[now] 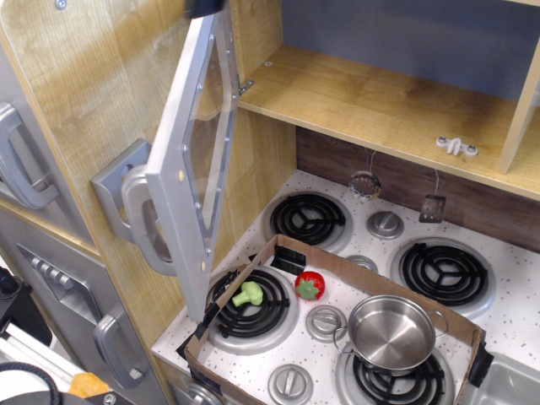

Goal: Close microwave

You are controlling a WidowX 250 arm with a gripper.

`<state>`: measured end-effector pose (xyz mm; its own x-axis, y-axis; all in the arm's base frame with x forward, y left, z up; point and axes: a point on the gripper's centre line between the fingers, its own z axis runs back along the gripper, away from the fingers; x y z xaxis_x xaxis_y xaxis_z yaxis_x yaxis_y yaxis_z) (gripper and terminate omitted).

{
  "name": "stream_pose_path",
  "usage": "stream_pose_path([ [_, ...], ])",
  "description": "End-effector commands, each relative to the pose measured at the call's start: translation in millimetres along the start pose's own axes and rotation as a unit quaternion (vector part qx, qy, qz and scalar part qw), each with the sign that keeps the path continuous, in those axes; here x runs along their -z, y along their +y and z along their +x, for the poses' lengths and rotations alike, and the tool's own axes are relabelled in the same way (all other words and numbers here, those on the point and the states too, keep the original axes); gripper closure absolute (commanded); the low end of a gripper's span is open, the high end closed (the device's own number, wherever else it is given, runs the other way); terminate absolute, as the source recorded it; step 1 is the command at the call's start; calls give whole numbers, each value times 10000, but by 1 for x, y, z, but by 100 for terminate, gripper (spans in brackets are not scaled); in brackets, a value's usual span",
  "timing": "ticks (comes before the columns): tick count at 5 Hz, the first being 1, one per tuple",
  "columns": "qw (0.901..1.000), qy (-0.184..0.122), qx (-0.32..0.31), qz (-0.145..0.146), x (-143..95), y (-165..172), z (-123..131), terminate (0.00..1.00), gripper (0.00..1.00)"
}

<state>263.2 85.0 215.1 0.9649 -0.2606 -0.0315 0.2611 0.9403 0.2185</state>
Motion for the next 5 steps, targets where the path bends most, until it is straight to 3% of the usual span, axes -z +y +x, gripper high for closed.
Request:
stream_pose_path([
  [1, 9993, -48, -171, 336, 1, 8, -29, 0, 0],
  [2, 9992, -25, -250, 326, 10, 13, -31, 0, 0],
  [4, 9978, -295, -445, 388, 44, 15, -28, 0, 0],
  [5, 9982, -367, -446, 189, 59, 16, -21, 0, 0],
])
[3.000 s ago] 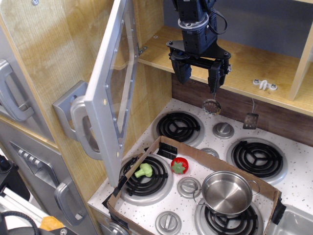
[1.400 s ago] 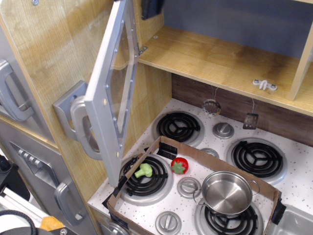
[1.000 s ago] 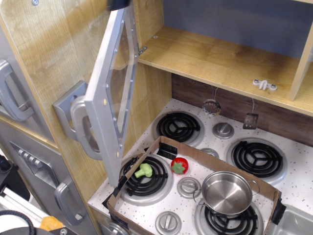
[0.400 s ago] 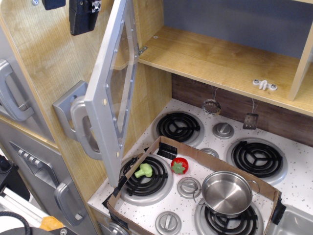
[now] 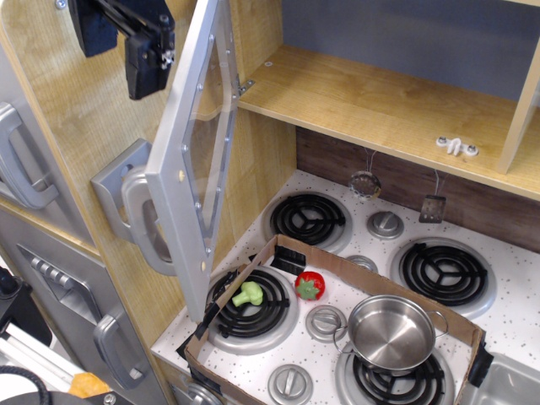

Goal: Close microwave

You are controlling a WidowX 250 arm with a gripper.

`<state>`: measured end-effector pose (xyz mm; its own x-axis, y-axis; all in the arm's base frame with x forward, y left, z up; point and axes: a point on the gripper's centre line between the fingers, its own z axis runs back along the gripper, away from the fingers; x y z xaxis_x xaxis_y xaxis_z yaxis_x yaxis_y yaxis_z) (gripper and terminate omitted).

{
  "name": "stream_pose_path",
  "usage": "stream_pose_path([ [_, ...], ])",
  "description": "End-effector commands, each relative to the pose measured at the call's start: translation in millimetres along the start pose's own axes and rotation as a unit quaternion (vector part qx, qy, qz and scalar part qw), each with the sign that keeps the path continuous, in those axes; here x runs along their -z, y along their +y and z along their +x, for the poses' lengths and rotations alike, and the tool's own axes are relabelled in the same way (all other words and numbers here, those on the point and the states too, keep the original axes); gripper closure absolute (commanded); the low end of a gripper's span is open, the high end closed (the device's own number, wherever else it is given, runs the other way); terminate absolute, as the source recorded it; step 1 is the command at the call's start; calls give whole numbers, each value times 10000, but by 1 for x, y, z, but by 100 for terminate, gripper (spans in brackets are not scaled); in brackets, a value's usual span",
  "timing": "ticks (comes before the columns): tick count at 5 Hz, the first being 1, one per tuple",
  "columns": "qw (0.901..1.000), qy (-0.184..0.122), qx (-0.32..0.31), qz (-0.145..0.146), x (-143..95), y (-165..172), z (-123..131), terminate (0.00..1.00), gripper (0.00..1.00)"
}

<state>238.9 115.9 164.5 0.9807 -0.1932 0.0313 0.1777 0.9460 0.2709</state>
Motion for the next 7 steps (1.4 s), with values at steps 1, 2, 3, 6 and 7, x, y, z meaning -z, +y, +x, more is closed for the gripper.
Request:
stream_pose_path([
  [1, 9977, -634, 39, -245, 7, 0, 22, 0, 0],
  [2, 9944, -949, -50, -452, 11, -2, 36, 0, 0],
  [3, 9866, -1393, 151, -830, 15, -8, 56, 0, 0],
  [6, 9607, -2562, 223, -1042, 7, -38, 115, 0, 0],
  [7, 9531, -2795, 360, -1102, 7, -47, 137, 0, 0],
])
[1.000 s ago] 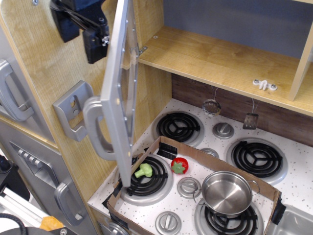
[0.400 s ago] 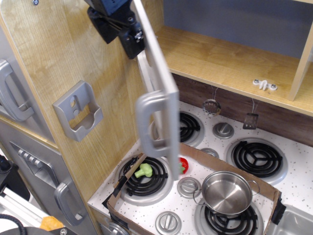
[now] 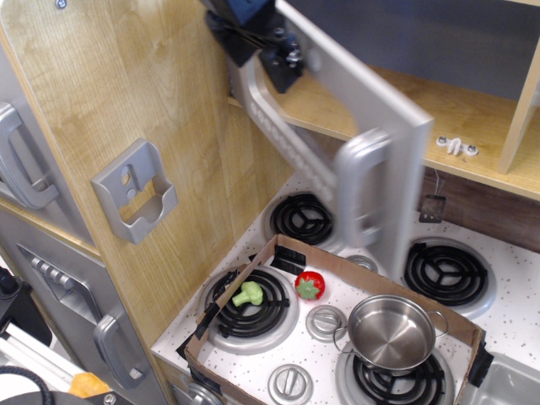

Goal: Close microwave

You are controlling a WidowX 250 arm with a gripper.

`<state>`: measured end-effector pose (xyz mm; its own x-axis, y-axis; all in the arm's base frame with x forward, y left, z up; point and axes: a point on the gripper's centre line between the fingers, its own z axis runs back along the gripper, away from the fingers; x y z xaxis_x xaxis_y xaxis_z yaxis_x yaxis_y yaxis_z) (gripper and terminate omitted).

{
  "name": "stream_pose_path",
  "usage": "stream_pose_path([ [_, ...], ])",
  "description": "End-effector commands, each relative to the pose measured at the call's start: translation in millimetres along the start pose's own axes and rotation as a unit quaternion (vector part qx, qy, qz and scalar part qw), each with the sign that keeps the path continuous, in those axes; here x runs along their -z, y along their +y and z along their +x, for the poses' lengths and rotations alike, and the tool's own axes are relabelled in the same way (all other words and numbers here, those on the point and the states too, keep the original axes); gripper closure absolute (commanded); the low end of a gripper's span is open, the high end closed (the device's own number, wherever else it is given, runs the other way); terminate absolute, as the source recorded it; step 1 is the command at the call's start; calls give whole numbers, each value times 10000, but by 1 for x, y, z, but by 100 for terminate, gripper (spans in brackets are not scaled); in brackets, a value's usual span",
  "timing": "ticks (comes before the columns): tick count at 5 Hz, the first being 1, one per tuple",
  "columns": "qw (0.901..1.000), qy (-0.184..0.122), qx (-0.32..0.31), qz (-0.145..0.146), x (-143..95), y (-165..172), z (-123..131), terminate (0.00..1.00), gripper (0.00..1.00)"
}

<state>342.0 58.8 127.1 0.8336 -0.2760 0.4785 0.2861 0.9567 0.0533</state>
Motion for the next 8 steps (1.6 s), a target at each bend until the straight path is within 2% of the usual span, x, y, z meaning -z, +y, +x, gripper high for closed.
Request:
stream_pose_path([
  [1, 9980, -451, 433, -48, 4, -6, 50, 0, 0],
  [3, 9963, -437, 678, -306, 20, -9, 70, 0, 0],
  [5, 9958, -538, 729, -117, 18, -16, 73, 0, 0],
  [6, 9961, -540, 675, -163, 18, -16, 71, 0, 0],
  [8, 9949, -667, 753, -22, 13, -19, 77, 0, 0],
])
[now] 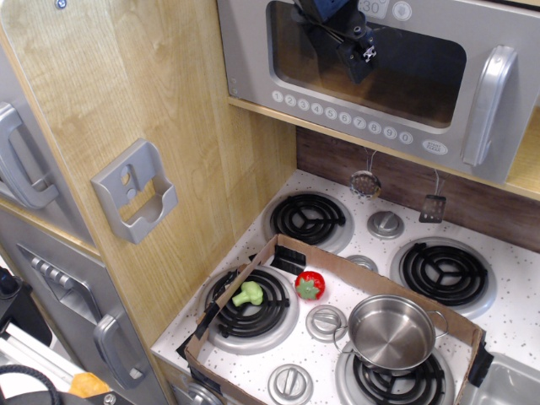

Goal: Close microwave

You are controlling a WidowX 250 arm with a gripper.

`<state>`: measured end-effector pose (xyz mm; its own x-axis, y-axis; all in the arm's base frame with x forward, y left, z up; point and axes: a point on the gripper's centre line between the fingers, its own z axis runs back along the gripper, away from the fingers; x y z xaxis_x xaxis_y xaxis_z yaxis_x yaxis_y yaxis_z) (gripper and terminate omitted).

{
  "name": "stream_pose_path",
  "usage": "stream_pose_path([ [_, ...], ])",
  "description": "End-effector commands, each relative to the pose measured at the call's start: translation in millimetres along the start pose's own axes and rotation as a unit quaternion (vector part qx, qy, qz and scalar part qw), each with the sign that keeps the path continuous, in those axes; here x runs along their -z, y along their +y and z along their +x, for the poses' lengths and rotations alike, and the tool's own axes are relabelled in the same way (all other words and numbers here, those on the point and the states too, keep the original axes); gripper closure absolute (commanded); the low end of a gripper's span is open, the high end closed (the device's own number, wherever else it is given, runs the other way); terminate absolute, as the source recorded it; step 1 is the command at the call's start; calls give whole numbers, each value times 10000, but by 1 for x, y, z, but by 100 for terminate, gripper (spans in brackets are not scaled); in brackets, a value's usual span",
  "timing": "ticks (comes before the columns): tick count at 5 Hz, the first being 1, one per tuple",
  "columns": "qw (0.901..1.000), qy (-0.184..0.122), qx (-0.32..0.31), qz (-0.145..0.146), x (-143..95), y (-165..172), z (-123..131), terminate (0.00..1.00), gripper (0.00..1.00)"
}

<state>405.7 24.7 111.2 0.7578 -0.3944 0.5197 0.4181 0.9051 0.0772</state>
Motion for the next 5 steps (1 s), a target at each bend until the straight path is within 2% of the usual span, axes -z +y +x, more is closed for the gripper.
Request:
stream_pose_path([
  [1, 9981, -490, 156, 344, -35, -4, 29, 0, 0],
  [2, 9977, -562, 155, 350, -35, -5, 29, 0, 0],
  [3, 9963, -708, 93, 483, -35, -8, 31, 0, 0],
  [4, 9939, -936, 110, 574, -34, -10, 31, 0, 0],
  [5, 9946, -884, 26, 546, -35, -12, 33, 0, 0],
])
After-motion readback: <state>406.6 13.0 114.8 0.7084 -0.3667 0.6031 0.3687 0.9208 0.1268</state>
